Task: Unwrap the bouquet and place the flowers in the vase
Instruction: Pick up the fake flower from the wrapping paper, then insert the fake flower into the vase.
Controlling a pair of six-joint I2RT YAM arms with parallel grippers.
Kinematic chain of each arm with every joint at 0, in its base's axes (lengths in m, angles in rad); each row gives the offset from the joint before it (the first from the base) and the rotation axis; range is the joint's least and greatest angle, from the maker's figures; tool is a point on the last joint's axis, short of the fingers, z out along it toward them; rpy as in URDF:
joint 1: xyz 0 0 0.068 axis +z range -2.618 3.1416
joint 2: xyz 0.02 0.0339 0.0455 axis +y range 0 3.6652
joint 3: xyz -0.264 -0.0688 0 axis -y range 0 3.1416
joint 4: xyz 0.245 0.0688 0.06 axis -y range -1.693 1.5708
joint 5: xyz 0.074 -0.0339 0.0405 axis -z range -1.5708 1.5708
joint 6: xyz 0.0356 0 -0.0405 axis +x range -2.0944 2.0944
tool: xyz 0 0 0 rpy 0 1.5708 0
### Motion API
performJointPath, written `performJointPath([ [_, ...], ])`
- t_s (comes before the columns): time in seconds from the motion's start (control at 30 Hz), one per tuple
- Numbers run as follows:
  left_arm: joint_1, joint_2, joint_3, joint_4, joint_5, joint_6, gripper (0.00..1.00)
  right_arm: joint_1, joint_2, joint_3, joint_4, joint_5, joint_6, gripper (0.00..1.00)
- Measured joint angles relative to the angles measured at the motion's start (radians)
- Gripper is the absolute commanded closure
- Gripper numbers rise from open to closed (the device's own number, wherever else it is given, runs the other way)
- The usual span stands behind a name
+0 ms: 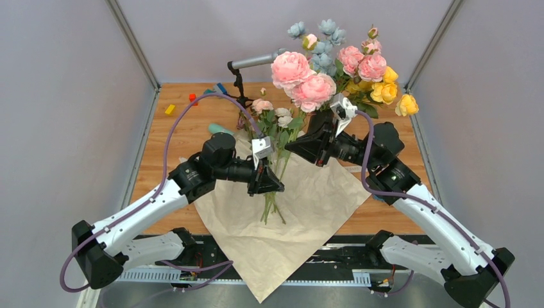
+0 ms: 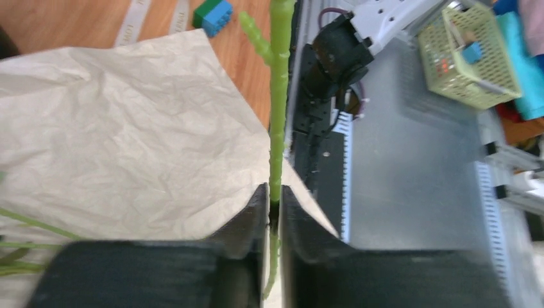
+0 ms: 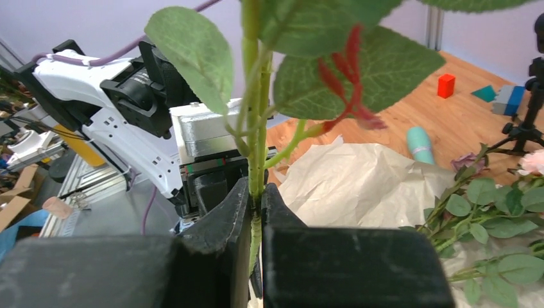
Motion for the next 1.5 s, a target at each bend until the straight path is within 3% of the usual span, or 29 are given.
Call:
performJointPath([
  [0.03, 0.000, 0.000, 0.003, -0.003, -0.011, 0.009, 0.56, 0.000, -0.002, 0.000, -0.001, 0.010, -0.003, 1.00],
  [0.07, 0.000, 0.001, 0.008, -0.010, -0.031, 0.018, 0.34, 0.001, -0.008, 0.000, -0.008, 0.029, -0.010, 1.00],
  [0.1, 0.000, 0.001, 0.014, -0.018, -0.057, 0.021, 0.25, 0.001, -0.014, 0.000, -0.016, 0.046, -0.018, 1.00],
  [0.13, 0.000, 0.001, 0.018, -0.024, -0.088, 0.028, 0.09, 0.001, -0.023, 0.000, -0.027, 0.070, -0.031, 1.00],
  [0.2, 0.002, 0.002, 0.032, -0.051, -0.159, 0.039, 0.01, 0.000, -0.046, 0.000, -0.060, 0.130, -0.070, 1.00],
  [0.37, 0.093, 0.000, 0.043, -0.076, -0.256, 0.032, 0.00, 0.000, -0.109, 0.000, -0.119, 0.299, -0.193, 1.00],
  [0.57, 0.351, -0.011, 0.047, -0.106, -0.457, 0.011, 0.00, 0.000, -0.153, 0.000, -0.122, 0.562, -0.389, 1.00],
  [0.73, 0.386, -0.038, 0.055, -0.169, -0.706, 0.028, 0.00, 0.000, -0.128, 0.001, -0.049, 0.774, -0.538, 1.00],
  [0.9, 0.389, -0.055, 0.055, -0.183, -0.779, 0.033, 0.00, -0.012, -0.065, 0.002, 0.095, 0.936, -0.649, 1.00],
  [1.3, 0.389, -0.042, 0.055, -0.194, -0.821, 0.034, 0.00, -0.190, 0.021, 0.110, 0.207, 0.939, -0.576, 1.00],
  [1.5, 0.389, -0.042, 0.055, -0.194, -0.828, 0.033, 0.00, -0.212, 0.021, 0.132, 0.211, 0.918, -0.514, 1.00],
])
